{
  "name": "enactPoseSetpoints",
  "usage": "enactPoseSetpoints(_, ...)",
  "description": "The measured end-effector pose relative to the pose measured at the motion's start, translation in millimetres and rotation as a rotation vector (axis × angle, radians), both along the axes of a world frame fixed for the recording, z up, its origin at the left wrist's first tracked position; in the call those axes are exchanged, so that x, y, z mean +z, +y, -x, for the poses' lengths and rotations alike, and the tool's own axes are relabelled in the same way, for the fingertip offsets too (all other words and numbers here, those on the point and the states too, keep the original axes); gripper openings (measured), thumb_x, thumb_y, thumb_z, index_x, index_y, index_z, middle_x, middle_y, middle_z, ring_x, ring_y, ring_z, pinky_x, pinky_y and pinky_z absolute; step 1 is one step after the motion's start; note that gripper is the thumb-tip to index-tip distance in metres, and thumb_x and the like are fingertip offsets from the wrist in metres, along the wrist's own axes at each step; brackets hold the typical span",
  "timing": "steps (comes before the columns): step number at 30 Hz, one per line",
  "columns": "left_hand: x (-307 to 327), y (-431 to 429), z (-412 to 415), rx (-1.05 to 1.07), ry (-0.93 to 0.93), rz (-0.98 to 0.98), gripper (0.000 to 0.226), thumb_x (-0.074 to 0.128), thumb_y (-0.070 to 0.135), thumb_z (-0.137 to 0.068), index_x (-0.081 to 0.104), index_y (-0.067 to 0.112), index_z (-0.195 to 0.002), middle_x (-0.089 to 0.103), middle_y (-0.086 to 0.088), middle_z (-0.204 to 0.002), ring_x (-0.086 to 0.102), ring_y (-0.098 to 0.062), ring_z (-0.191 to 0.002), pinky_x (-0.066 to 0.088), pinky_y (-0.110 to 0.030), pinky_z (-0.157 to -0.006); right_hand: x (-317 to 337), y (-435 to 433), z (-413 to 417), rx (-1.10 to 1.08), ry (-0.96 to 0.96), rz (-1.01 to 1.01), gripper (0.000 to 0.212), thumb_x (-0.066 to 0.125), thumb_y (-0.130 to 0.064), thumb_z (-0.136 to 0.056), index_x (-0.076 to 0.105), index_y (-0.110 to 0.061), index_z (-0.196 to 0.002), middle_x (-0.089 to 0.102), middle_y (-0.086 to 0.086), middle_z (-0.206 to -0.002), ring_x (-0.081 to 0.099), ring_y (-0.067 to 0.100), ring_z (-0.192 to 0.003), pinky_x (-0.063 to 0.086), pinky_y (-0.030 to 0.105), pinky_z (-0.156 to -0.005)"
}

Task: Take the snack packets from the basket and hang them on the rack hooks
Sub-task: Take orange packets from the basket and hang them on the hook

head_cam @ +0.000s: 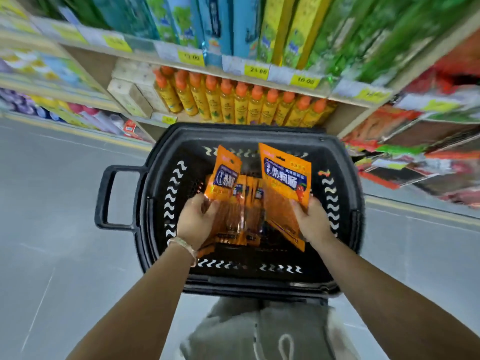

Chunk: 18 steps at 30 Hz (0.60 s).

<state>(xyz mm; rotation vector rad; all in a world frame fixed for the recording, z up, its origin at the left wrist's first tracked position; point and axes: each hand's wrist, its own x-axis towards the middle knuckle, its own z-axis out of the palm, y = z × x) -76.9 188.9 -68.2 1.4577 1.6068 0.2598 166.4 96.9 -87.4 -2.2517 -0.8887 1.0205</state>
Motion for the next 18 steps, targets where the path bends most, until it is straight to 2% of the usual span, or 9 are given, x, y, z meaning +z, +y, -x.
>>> enactPoseSetpoints(2, 22.4, -2.5, -7.5, 0.022, -0.063, -0.012, 0.012, 0.059, 0.039, -0.088, 0.059, 0.032, -0.079, 0.066, 0.006, -0.080, 0.063, -0.011, -0.070, 0.048, -0.026, -0.061, 33.7, -13.2, -7.0, -0.036, -0.029, -0.064, 0.032, 0.052, -0.030, -0.095, 0.056, -0.013, -0.122, 0.065, 0.009, -0.109, 0.061, 0.029, -0.101, 0.043, 0.030, -0.079)
enactPoseSetpoints(4, 44.7, -5.9, -19.5, 0.024, -0.132, 0.005, 0.007, 0.064, 0.037, -0.085, 0.061, 0.031, -0.083, 0.069, 0.004, -0.077, 0.066, -0.014, -0.070, 0.053, -0.032, -0.066, 63.7, -29.1, -14.5, -0.073, -0.041, -0.133, 0.035, 0.051, -0.027, -0.096, 0.052, -0.014, -0.128, 0.064, 0.009, -0.116, 0.059, 0.030, -0.106, 0.045, 0.033, -0.085)
enactPoseSetpoints(8, 86.1, -14.0, -56.0, -0.034, -0.211, -0.068, 0.009, 0.063, 0.026, -0.084, 0.057, 0.032, -0.083, 0.066, 0.006, -0.077, 0.062, -0.010, -0.070, 0.047, -0.027, -0.062, 112.6, -62.8, -33.4, -0.304, 0.032, -0.268, 0.025, 0.051, -0.027, -0.096, 0.058, -0.022, -0.120, 0.064, 0.003, -0.111, 0.058, 0.025, -0.108, 0.042, 0.032, -0.090)
enactPoseSetpoints(10, 105.1, -21.3, -81.0, -0.057, -0.275, -0.095, 0.010, 0.060, 0.029, -0.088, 0.056, 0.037, -0.084, 0.067, 0.008, -0.084, 0.063, -0.009, -0.077, 0.049, -0.030, -0.068, 131.9, -82.4, -47.1, -0.413, 0.027, -0.333, 0.013, 0.051, -0.036, -0.095, 0.062, -0.031, -0.099, 0.066, -0.003, -0.098, 0.060, 0.018, -0.099, 0.040, 0.027, -0.083)
enactPoseSetpoints(12, 125.8, -27.7, -110.5, -0.078, -0.323, -0.116, 0.005, 0.055, 0.042, -0.091, 0.058, 0.043, -0.087, 0.068, 0.014, -0.088, 0.064, -0.006, -0.085, 0.048, -0.025, -0.071, 150.0, -100.6, -67.3, -0.457, -0.047, -0.406, 0.016, 0.047, -0.039, -0.096, 0.058, -0.029, -0.090, 0.065, -0.005, -0.089, 0.059, 0.016, -0.090, 0.035, 0.022, -0.072)
enactPoseSetpoints(13, 135.5, -31.2, -126.1, -0.092, -0.333, -0.142, 0.010, 0.051, 0.049, -0.091, 0.058, 0.044, -0.087, 0.068, 0.016, -0.088, 0.063, -0.005, -0.086, 0.048, -0.023, -0.070, 157.5, -110.4, -79.6, -0.463, -0.091, -0.421, 0.019, 0.045, -0.039, -0.096, 0.057, -0.027, -0.090, 0.064, -0.001, -0.087, 0.058, 0.018, -0.087, 0.034, 0.024, -0.069)
enactPoseSetpoints(15, 150.9, -40.0, -158.4, -0.154, -0.323, -0.198, 0.019, 0.044, 0.054, -0.093, 0.057, 0.041, -0.090, 0.068, 0.013, -0.093, 0.064, -0.013, -0.091, 0.051, -0.033, -0.078, 171.1, -128.9, -106.7, -0.458, -0.148, -0.450, 0.024, 0.043, -0.040, -0.097, 0.059, -0.023, -0.093, 0.064, 0.002, -0.088, 0.057, 0.018, -0.084, 0.034, 0.026, -0.068)
enactPoseSetpoints(17, 163.3, -52.9, -190.2, -0.223, -0.335, -0.265, 0.020, 0.039, 0.049, -0.096, 0.055, 0.040, -0.101, 0.065, 0.008, -0.101, 0.062, -0.020, -0.097, 0.049, -0.042, -0.087, 184.6, -146.2, -134.4, -0.441, -0.173, -0.511, 0.023, 0.044, -0.035, -0.098, 0.062, -0.022, -0.103, 0.064, -0.003, -0.093, 0.056, 0.013, -0.087, 0.036, 0.021, -0.068)
enactPoseSetpoints(18, 167.7, -60.8, -206.6, -0.249, -0.361, -0.295, 0.022, 0.038, 0.046, -0.098, 0.055, 0.038, -0.108, 0.063, 0.008, -0.104, 0.060, -0.019, -0.100, 0.048, -0.040, -0.087, 191.5, -155.9, -148.6, -0.423, -0.189, -0.538, 0.022, 0.044, -0.032, -0.098, 0.061, -0.022, -0.107, 0.064, -0.006, -0.094, 0.055, 0.009, -0.088, 0.036, 0.015, -0.067)
